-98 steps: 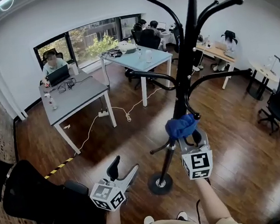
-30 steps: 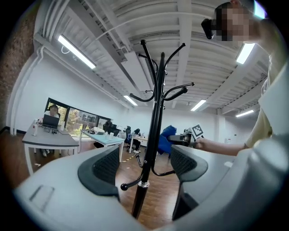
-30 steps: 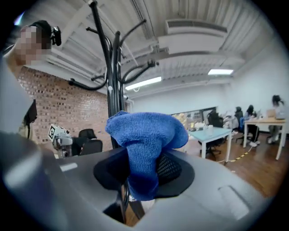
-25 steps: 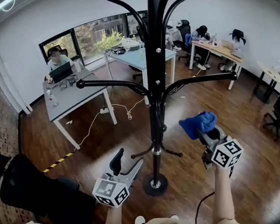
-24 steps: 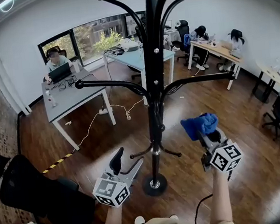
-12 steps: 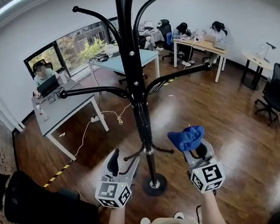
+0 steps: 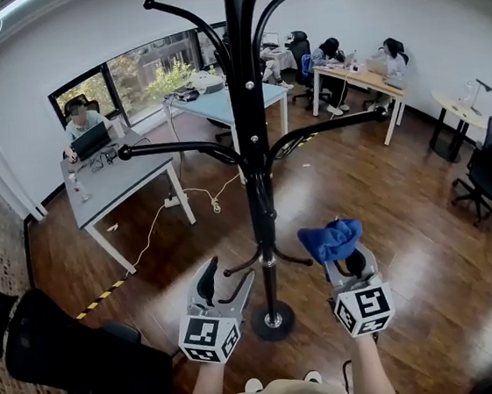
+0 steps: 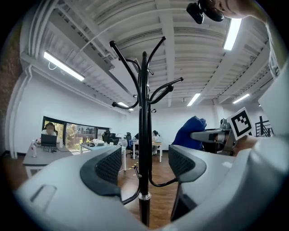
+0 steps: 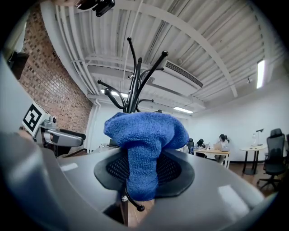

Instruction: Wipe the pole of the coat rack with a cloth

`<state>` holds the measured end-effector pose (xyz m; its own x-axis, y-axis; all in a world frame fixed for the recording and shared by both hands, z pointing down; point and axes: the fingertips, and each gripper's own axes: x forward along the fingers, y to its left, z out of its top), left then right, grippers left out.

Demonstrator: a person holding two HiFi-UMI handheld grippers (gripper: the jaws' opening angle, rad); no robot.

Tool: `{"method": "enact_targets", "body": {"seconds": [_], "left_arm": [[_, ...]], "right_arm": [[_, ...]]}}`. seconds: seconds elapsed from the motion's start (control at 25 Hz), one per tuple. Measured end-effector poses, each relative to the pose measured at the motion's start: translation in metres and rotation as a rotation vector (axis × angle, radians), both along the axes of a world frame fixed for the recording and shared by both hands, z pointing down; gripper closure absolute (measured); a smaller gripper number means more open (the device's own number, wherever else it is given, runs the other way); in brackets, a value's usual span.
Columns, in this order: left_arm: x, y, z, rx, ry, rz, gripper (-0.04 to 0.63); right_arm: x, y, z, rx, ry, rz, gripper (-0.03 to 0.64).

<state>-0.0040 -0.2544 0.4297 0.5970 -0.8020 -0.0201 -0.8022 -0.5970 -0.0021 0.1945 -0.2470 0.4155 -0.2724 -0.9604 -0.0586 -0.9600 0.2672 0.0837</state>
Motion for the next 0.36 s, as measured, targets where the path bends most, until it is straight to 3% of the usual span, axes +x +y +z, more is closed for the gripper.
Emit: {"method": "enact_targets", "body": {"seconds": [0.36], "left_arm": [[-0.017, 0.004, 0.005, -0.012, 0.025, -0.01, 0.296]], "right_arm": [[-0.017, -0.001, 0.005, -0.006, -0.01, -0.019, 0.476]]}}
